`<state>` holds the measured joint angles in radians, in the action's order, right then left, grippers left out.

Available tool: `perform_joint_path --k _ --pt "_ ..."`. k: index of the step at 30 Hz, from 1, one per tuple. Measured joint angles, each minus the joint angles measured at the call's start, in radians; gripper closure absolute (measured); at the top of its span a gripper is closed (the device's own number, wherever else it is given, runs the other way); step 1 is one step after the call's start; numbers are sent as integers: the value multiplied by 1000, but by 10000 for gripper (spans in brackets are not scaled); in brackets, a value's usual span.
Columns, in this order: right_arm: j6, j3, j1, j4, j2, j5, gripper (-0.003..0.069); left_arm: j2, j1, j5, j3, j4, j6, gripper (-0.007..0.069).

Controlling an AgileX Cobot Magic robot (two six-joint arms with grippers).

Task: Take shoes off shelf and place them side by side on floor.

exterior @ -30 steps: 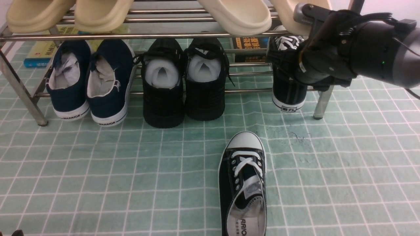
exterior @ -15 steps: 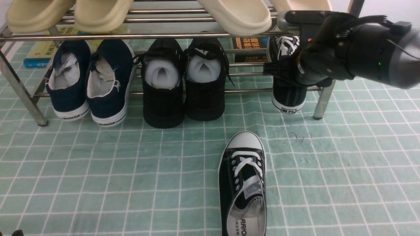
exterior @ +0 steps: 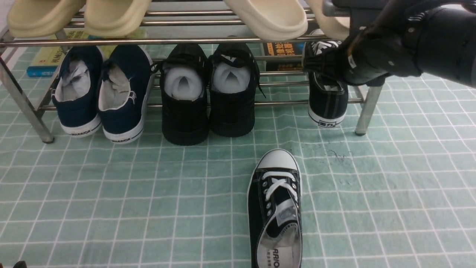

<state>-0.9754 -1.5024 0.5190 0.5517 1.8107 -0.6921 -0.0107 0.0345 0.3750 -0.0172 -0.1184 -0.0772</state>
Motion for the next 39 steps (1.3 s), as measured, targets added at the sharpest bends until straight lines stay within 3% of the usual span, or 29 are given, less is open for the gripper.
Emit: perform_joint_path --k 11,29,34,39 --pt "98 0 0 12 64 70 243 0 0 0 0 0 0 383" --pt "107 0 1 145 96 195 246 0 0 0 0 0 0 383" --pt "107 0 1 148 126 195 291 0 0 0 0 0 0 383" --pt "110 0 1 162 136 192 421 0 0 0 0 0 0 383"
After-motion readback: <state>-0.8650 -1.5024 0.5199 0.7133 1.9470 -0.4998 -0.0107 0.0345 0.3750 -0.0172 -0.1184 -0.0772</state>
